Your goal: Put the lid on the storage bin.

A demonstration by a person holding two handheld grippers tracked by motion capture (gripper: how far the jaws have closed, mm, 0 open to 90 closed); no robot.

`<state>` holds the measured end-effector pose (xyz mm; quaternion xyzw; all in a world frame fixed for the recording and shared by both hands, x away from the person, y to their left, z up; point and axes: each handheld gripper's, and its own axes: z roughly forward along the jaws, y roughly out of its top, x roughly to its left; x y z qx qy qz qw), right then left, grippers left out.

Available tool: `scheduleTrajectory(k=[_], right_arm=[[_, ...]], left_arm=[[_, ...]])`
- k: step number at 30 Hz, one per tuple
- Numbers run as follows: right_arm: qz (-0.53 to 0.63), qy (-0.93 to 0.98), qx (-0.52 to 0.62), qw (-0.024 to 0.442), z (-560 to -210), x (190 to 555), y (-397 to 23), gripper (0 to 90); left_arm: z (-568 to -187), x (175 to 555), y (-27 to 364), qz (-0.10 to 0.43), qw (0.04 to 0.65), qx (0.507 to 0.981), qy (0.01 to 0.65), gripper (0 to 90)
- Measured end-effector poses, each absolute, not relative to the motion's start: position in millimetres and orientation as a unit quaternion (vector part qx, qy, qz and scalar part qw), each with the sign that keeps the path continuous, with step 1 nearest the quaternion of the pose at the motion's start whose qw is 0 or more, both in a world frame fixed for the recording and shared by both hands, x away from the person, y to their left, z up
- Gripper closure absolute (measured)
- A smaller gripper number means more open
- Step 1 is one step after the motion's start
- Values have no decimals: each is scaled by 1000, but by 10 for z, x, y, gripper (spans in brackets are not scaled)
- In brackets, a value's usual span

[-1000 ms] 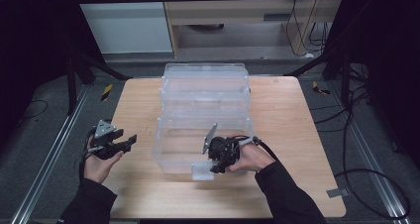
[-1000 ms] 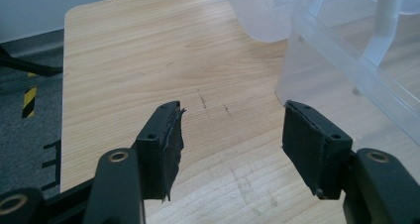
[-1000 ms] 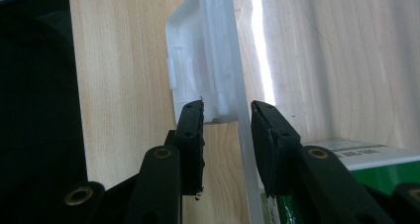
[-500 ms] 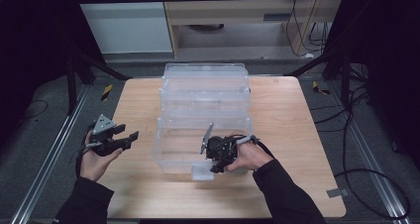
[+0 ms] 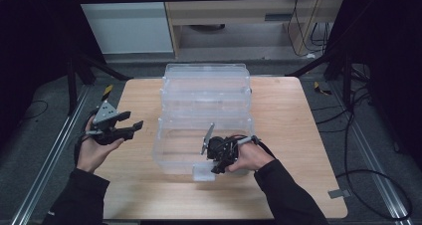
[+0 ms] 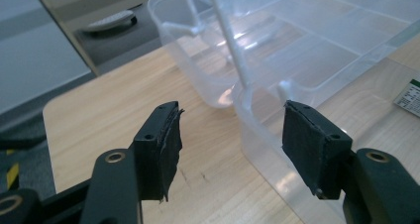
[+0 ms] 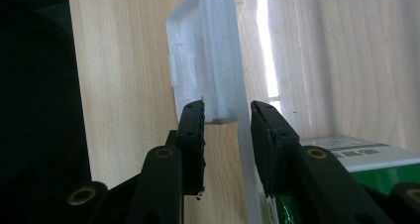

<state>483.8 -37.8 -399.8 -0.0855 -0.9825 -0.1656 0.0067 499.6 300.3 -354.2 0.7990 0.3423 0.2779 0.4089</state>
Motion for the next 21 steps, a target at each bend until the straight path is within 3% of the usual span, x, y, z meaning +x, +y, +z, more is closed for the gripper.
scheduleTrajectory(k=[21], right_arm=[[-172,-982,-82,5,-4004,4834,-389,676]], left_arm=[[-3061,5314,2510,268,361,867,216,399]])
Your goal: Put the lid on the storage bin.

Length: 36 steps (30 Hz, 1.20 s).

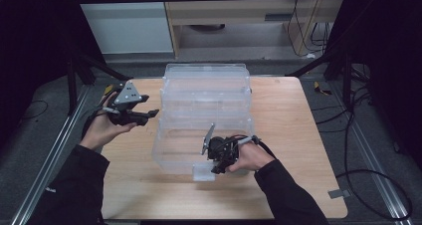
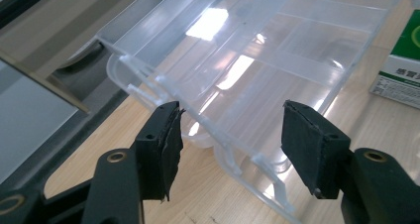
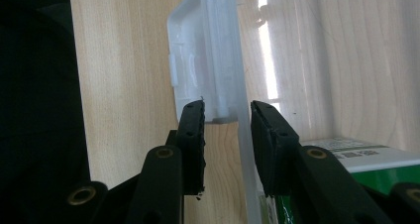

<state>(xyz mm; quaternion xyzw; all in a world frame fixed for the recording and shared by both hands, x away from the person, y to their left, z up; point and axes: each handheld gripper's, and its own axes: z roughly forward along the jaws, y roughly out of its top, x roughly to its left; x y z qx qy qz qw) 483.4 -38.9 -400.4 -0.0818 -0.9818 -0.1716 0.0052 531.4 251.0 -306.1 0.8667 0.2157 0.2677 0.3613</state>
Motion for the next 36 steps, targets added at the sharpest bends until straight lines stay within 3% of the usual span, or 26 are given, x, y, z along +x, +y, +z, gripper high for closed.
scheduleTrajectory(k=[16,36], right_arm=[[-172,-982,-80,9,-4004,4844,-391,677],[-171,-982,-82,13,-4005,4846,-390,677]], left_arm=[[-2785,5564,2299,244,359,888,150,421],[-2743,5861,1973,237,281,927,82,535]])
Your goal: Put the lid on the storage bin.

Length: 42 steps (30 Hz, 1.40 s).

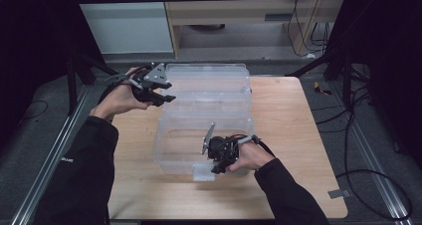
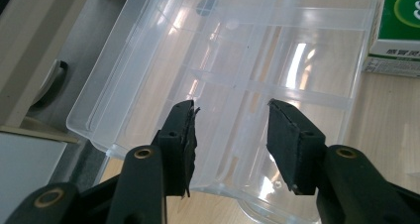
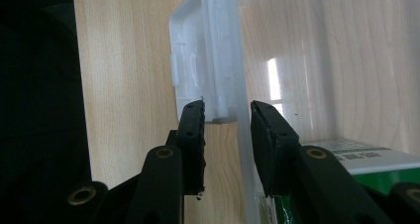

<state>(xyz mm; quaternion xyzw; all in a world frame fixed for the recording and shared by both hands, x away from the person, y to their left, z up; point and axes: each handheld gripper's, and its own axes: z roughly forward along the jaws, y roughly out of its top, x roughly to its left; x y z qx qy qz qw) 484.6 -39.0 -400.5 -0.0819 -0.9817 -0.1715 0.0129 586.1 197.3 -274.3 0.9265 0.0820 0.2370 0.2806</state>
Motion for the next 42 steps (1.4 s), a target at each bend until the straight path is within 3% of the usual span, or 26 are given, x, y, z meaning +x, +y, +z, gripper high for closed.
scheduleTrajectory(k=[11,25,42], right_arm=[[-174,-981,-81,13,-4009,4851,-395,677],[-173,-982,-79,12,-4009,4851,-393,678],[-173,-982,-77,11,-4008,4846,-399,679]], left_arm=[[-2858,5983,1821,228,250,939,57,613],[-3037,6090,1580,233,211,949,23,611],[-3071,6112,1430,238,175,955,5,756]])
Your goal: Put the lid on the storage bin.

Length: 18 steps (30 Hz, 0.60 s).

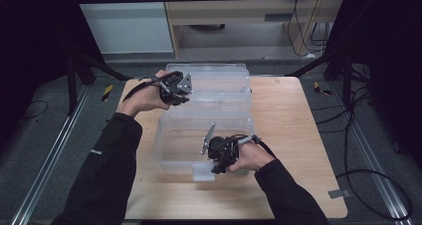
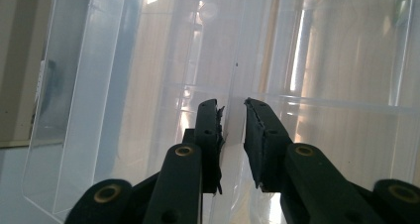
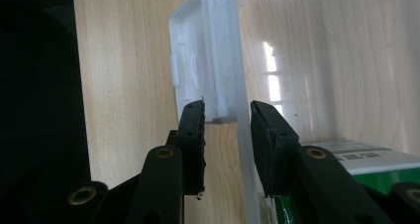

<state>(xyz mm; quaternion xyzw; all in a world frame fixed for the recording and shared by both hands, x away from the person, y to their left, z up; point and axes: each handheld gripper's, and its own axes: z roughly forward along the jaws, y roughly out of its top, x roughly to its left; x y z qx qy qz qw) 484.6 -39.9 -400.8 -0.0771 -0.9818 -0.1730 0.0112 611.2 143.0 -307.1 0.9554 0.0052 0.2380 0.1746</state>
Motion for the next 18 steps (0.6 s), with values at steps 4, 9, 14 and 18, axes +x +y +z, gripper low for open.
scheduleTrajectory(k=[4,9,14,18], right_arm=[[-173,-982,-78,7,-4006,4837,-397,679],[-174,-982,-77,3,-4008,4832,-398,679],[-175,-981,-79,2,-4009,4828,-399,679],[-180,-980,-81,-2,-4013,4817,-407,680]], left_arm=[[-3077,6115,1392,240,163,957,2,762],[-3077,6111,1384,239,158,958,3,772],[-3069,6101,1346,240,143,960,-6,803],[-3059,6088,1314,240,131,962,-9,819]])
